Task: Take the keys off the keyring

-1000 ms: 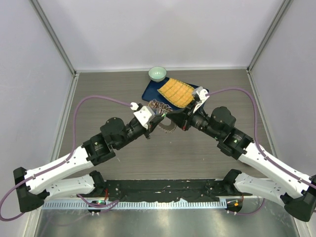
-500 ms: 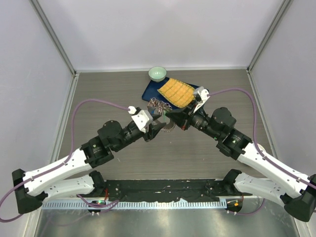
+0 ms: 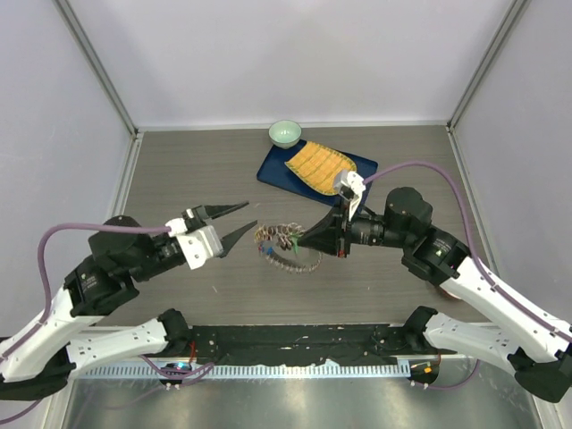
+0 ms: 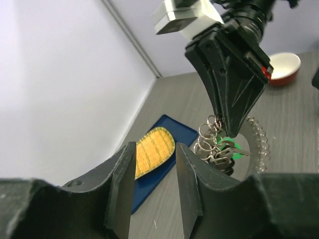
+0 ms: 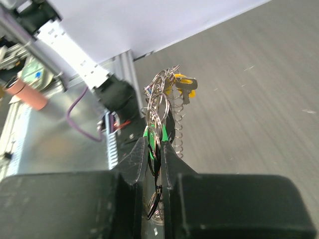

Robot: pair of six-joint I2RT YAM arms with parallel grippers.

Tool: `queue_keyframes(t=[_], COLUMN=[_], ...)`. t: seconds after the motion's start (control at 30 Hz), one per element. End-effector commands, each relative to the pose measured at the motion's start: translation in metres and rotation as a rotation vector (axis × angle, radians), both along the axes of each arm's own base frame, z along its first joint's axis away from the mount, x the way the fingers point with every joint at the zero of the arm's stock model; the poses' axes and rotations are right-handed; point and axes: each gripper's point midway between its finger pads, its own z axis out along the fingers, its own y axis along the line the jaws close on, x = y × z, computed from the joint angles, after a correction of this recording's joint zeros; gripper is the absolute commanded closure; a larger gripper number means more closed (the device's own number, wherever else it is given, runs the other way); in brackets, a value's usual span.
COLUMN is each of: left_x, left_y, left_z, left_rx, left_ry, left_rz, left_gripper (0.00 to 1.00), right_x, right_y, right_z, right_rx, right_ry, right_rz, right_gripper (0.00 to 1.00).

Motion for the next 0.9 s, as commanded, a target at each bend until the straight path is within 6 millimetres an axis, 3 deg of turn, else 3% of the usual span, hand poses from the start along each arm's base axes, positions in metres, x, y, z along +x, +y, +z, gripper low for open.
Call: queue_keyframes(t=[0.0,0.17,0.33,0.87], left_x=[-0.011,-0.037,-0.047,-0.028], left_y=[-0.015,-0.031,-0.041,-0.054], left_z=[-0.052,-0.057,-0.068,-0.073], left_rx=[0.295,0.318,0.344,0.358], left_ry=[-0.020,-0.050,-0.047,-0.184], left_rz=[-0.131,-0.320,-0.410,-0.364], left_gripper=[0.60,0.62,0.62,0.62], right_x=[-0.036,-0.047,-0.049,-0.047], right_y=[0.004,0.005,0.007,0.013], right_z=[0.013,0.011,0.009,0.006], right_rx=[0.018,0.025,0.024,0.024], right_ry=[0.015,0.033,0.037,0.047], right_rz=[0.211,0.279,0.301,0.318], right_gripper=[0.99,0.99,0.99,0.99])
